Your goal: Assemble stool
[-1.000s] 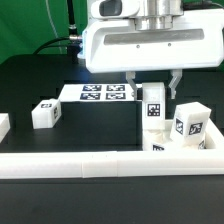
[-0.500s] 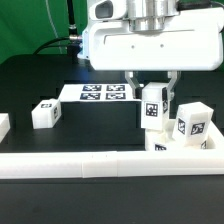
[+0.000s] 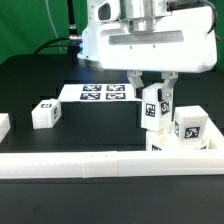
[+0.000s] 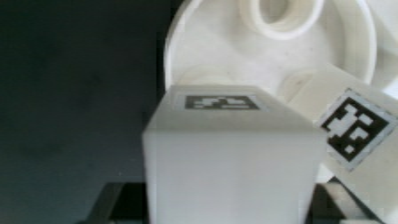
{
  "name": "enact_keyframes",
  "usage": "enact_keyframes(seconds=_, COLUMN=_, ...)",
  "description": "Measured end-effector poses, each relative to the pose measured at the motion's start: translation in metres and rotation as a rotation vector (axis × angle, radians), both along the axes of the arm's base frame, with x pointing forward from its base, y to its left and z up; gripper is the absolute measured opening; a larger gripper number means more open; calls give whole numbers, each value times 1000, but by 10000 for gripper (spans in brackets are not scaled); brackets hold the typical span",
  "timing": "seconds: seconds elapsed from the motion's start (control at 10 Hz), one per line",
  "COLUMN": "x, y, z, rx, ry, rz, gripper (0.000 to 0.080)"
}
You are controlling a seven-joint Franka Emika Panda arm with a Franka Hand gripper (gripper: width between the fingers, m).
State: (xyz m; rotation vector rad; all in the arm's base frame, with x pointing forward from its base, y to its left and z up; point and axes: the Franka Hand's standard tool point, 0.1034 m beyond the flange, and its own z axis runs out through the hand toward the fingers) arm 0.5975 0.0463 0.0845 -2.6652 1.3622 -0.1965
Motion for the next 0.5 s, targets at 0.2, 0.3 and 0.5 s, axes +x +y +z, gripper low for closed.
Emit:
enact_keyframes(seconds=0.2, x=-3, y=-2, z=-1, rx=64, ry=19, rz=-225, gripper=338)
enact_keyframes(seconds=0.3, x=-3, y=-3, z=-1, rx=98, ry=30, rz=-335, gripper=338)
enact_keyframes(seconds=0.5, x=-4, y=0, z=-2, rx=151, ry=55, rz=-537, gripper=338)
